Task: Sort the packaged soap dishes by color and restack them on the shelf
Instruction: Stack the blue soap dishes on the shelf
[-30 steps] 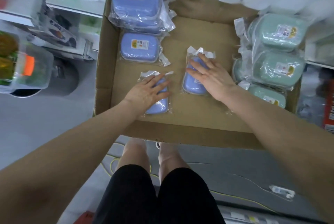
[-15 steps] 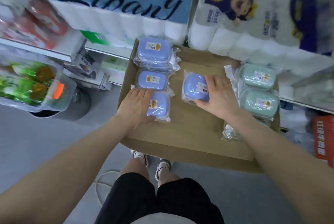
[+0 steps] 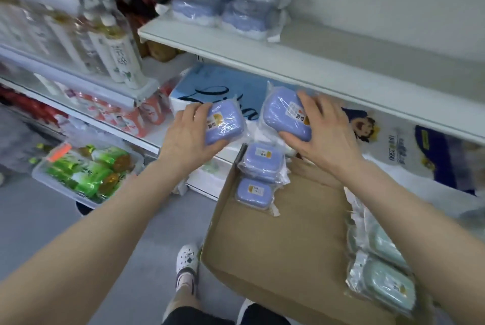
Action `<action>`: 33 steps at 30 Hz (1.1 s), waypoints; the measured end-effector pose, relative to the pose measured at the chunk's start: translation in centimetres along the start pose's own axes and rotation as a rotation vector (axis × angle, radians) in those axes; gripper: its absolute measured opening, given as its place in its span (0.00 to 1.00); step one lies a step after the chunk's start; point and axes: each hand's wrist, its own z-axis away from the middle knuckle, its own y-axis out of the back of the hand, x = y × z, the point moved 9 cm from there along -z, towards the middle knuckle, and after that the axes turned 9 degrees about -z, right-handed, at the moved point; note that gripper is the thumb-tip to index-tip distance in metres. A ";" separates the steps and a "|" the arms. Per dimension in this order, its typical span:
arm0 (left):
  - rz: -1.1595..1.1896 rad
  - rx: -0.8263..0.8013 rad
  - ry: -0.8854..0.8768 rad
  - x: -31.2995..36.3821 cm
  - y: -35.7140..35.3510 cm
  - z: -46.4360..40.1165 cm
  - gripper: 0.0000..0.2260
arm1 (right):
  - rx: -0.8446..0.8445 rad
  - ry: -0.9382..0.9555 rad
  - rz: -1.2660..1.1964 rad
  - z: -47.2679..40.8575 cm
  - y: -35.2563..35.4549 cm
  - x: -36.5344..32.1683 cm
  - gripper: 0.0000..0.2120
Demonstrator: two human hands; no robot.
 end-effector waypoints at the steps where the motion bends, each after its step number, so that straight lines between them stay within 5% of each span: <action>1: 0.000 0.041 0.004 -0.7 1.1 -1.1 0.37 | 0.027 0.029 0.016 -1.5 0.7 -1.0 0.38; 15: -0.121 0.230 -0.200 -8.9 8.6 -22.8 0.35 | 0.118 -0.028 0.077 -17.4 2.2 -4.8 0.34; 28: 0.033 -0.103 -0.315 -11.4 3.8 -35.0 0.30 | 0.086 -0.147 0.061 -29.6 -0.5 -4.1 0.31; 33: -0.005 0.049 -0.404 -11.9 3.5 -34.9 0.21 | 0.053 -0.154 0.062 -31.6 -2.6 -3.7 0.28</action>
